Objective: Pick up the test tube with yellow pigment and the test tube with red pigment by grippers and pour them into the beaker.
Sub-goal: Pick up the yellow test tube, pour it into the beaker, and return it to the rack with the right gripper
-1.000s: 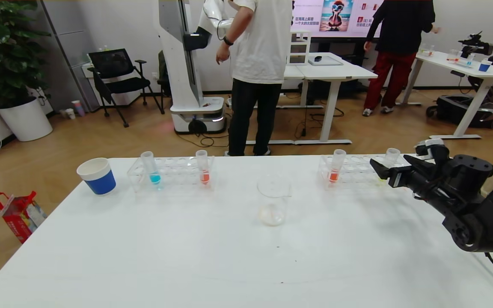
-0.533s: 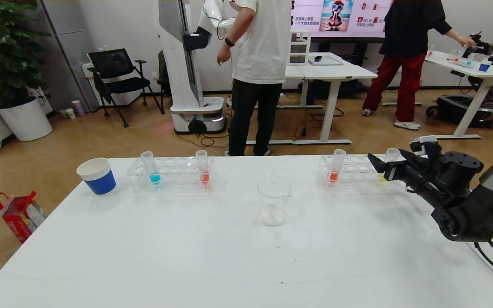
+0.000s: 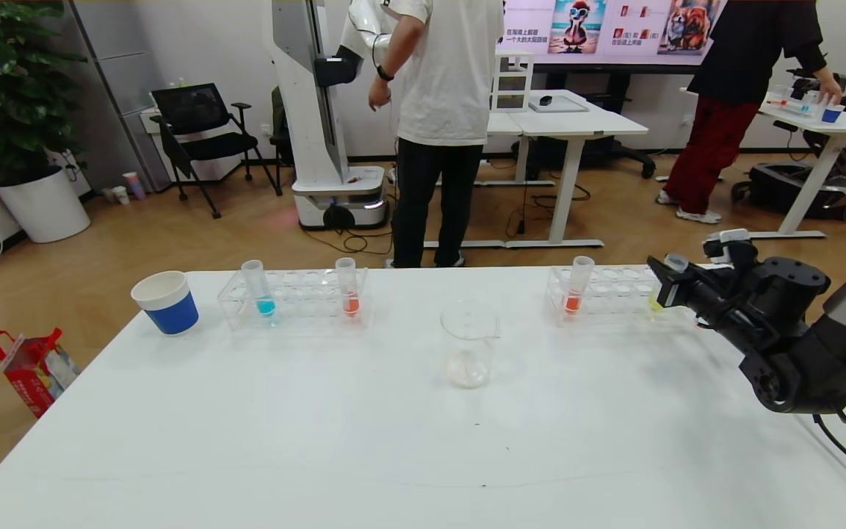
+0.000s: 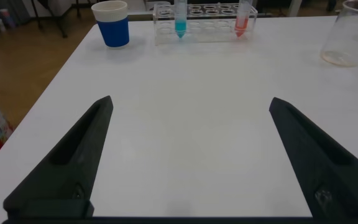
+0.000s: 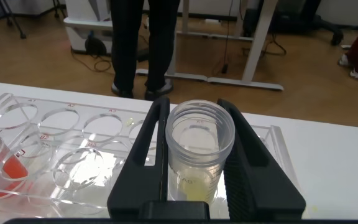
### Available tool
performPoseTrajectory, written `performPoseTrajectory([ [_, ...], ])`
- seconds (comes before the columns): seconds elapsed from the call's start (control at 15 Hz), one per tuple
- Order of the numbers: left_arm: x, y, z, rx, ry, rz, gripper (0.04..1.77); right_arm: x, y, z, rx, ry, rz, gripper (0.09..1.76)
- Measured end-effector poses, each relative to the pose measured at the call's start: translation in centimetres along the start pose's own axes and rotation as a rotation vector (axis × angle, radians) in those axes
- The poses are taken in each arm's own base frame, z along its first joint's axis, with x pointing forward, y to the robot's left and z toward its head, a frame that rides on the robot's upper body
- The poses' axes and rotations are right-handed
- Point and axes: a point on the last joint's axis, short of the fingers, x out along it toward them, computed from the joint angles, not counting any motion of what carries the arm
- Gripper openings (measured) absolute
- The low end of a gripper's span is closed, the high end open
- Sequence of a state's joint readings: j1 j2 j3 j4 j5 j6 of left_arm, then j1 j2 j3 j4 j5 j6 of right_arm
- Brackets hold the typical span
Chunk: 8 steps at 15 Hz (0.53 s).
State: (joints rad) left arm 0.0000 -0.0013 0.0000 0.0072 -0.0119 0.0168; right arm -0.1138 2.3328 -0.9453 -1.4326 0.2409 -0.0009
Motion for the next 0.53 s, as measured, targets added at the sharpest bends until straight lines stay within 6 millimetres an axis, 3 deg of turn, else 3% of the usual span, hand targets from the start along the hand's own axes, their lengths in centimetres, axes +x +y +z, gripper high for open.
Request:
performPoseTrajectory([
  [0.27, 0.0, 0.0, 0.0, 0.000, 0.000, 0.000, 1.75, -0.2, 0.0, 1.4, -0.006, -0.023, -0.004, 0.51],
  [0.53, 0.0, 0.0, 0.0, 0.000, 0.000, 0.000, 1.75, -0.4, 0.3, 4.7, -0.006, -0.018, 0.008, 0.51],
])
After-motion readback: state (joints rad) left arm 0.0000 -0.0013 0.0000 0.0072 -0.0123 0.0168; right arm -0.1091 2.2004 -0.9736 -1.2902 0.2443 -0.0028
